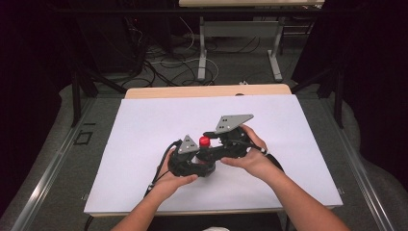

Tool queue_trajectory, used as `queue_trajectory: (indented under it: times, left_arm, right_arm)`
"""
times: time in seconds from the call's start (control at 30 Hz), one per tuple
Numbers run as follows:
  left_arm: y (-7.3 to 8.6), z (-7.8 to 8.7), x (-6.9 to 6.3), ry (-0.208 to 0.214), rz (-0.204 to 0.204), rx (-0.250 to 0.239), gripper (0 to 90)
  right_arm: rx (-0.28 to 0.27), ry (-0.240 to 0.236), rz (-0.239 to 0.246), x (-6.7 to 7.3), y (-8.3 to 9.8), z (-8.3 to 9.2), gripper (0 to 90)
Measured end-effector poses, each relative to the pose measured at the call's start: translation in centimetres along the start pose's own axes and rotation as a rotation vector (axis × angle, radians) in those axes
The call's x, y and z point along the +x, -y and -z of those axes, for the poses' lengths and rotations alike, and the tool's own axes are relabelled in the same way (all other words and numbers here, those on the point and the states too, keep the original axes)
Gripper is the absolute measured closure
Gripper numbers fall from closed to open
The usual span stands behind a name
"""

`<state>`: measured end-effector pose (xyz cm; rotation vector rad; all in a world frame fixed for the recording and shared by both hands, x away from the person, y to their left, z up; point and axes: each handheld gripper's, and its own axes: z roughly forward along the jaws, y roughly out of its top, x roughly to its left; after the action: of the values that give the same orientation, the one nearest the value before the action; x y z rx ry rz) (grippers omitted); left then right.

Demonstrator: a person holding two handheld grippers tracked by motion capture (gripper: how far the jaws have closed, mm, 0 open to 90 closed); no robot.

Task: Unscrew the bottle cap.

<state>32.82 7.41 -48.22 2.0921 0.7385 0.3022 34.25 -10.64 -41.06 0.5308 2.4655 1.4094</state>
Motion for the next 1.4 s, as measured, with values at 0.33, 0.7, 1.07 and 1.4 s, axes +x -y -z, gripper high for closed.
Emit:
queue_trajectory:
  times: [0.33,0.7,1.07,1.4]
  left_arm:
    - [0.0,-0.4,-0.4,0.003,-0.013,0.01,30.1]
    - [-0.1,-0.4,-0.8,0.022,-0.028,0.001,30.1]
    - [0.0,-0.2,-0.3,0.007,-0.01,0.005,30.1]
    - [0.0,-0.3,-0.4,0.009,-0.018,0.016,30.1]
  right_arm:
    - [0.013,0.019,-0.011,0.0,0.0,-0.9,56.1]
    - [0.034,-0.264,0.145,-3.2,-0.3,-0.5,60.4]
    - [0.009,-0.046,0.036,-0.7,-0.5,0.4,48.6]
    - [0.007,-0.013,0.054,-0.1,-0.3,-1.1,52.2]
